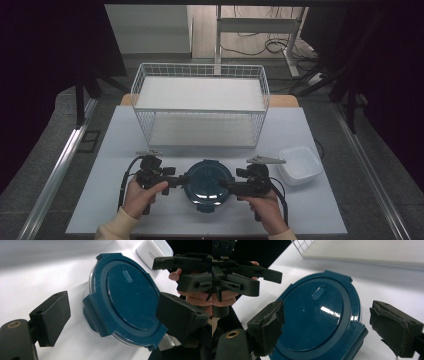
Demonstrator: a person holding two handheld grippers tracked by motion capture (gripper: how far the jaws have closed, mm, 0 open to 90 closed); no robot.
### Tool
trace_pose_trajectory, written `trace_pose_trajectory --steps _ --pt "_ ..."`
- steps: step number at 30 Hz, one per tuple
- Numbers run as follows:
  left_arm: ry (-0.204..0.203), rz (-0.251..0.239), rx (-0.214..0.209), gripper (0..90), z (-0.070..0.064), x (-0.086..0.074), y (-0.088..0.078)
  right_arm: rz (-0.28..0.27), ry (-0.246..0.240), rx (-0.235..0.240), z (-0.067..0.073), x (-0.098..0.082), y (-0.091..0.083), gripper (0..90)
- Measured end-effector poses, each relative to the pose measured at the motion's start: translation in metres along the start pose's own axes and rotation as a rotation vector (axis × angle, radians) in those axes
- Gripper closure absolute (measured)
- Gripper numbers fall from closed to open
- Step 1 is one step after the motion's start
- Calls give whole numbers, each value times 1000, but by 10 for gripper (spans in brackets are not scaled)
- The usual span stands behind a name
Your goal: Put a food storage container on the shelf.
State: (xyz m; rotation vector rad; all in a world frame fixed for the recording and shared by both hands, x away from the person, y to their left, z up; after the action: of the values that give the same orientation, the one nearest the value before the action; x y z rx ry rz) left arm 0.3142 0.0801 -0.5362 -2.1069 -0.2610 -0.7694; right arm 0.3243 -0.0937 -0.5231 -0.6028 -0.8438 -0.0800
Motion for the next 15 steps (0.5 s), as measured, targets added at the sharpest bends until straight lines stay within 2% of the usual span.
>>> trace_pose_trajectory --steps 2,4,5,9,10,14,15 --pt "-47 18 -35 110 3 -3 4 18 20 -2 -3 -5 3 101" --pt "-50 20 -32 108 4 -4 5 22 30 -4 -5 -8 4 99" --pt "-44 28 -25 107 6 -5 7 27 59 2 -8 -12 6 95" --pt "-38 29 -55 105 3 -6 10 37 113 25 -11 -18 10 85" --pt "-38 29 -55 105 3 -6 10 37 113 25 -11 -18 10 85" --pt "-28 66 -52 112 2 -12 20 51 141 40 -12 -23 16 84" --pt "-52 83 -78 115 1 -14 24 57 150 44 -12 -25 18 84"
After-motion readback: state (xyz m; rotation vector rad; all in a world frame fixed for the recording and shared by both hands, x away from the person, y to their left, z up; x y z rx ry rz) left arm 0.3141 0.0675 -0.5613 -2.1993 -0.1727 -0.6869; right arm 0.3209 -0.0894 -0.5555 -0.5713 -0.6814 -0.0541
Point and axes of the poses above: each handheld gripper's, and its own axes: y roughly forward along the jaws, x roughly out of its top, z roughly to its left, the point moved 10 cm from there along y, roughly forward along the jaws, and after that the axes turned 12 degrees about x, right-handed, at the moved point
